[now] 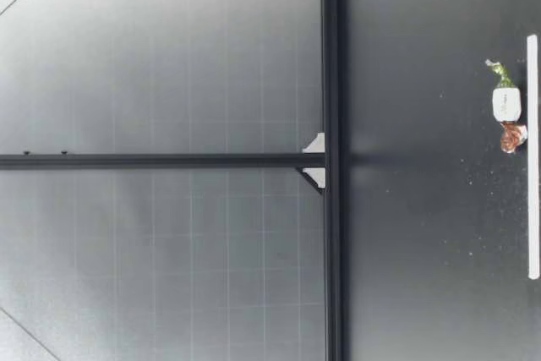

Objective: Pick up the candy and unwrap it.

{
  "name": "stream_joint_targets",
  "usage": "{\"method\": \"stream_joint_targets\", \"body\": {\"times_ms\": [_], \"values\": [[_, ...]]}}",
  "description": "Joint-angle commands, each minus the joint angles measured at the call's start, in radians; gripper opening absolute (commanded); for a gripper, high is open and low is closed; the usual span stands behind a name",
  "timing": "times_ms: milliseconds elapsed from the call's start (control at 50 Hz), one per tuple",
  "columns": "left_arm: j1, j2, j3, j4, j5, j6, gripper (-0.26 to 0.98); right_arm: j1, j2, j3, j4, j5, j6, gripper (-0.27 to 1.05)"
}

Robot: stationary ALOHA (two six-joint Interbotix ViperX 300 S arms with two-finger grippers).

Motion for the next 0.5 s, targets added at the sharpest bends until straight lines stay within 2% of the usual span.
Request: {"method": "stream_joint_targets", "body": {"times_ms": [0, 200, 480], "values": [[-0.006, 0.008, -0.020, 0.000, -0.023, 0.008, -0.06, -0.003, 0.015, -0.032, -0.002, -0.012, -0.003, -0.12], [-0.006, 0.008, -0.003, 0.000, -0.055, 0.009, -0.09, -0.020, 0.104, -0.091, -0.002, 0.003, 0.006, -0.13], [-0.006, 0.011, 0.011, 0.000, -0.086, 0.008, -0.09, -0.092, 0.374, -0.232, -0.002, 0.178, 0.005, -0.12]]}}
